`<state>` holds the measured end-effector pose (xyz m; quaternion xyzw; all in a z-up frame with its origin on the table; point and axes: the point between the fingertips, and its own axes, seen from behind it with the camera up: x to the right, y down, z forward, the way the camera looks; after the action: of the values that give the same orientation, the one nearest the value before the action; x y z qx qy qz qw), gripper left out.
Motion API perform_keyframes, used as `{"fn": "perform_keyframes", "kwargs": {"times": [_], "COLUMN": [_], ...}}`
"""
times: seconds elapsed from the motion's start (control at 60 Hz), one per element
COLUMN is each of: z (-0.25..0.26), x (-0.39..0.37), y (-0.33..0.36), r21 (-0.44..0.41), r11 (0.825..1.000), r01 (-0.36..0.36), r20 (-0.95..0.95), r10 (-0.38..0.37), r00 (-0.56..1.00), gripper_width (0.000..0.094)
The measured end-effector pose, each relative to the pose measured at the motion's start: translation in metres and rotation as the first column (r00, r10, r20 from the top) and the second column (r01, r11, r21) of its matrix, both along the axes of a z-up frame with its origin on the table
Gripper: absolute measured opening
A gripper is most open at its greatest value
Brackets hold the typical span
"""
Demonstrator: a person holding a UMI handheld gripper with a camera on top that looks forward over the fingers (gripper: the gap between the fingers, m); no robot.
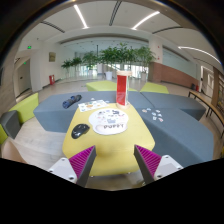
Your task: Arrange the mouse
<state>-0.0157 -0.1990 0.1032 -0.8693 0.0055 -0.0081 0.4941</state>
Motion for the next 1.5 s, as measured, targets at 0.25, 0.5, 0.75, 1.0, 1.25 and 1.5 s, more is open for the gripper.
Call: {"fn": "perform_keyframes", "kwargs": {"times": [0.25, 0.5, 0.75, 1.0, 1.25, 1.5], "z": [-0.022, -0.09, -0.11, -0.116, -0.078, -0.035], "x": [-0.06, -0.132, -0.16, -0.168, -0.182, -0.062], "y": [0.03, 0.104, 0.166, 0.213, 0.226, 0.312], "r21": [-0.006, -0.079, -0.089, -0.072, -0.058, -0.003], "r11": [0.992, 0.978, 0.981, 0.987, 0.967, 0.993], "r01": [-0.127, -0.19, -0.171, -0.142, -0.248, -0.122], "r20": [-0.036, -0.08, -0.034, -0.034, -0.112, -0.067], "r10": [0.127, 0.184, 0.169, 0.14, 0.241, 0.122], "r00": [0.991, 0.98, 0.985, 0.99, 0.964, 0.99], "gripper_width": [0.0815, 0.0801, 0.0815, 0.0708, 0.0426, 0.0422]}}
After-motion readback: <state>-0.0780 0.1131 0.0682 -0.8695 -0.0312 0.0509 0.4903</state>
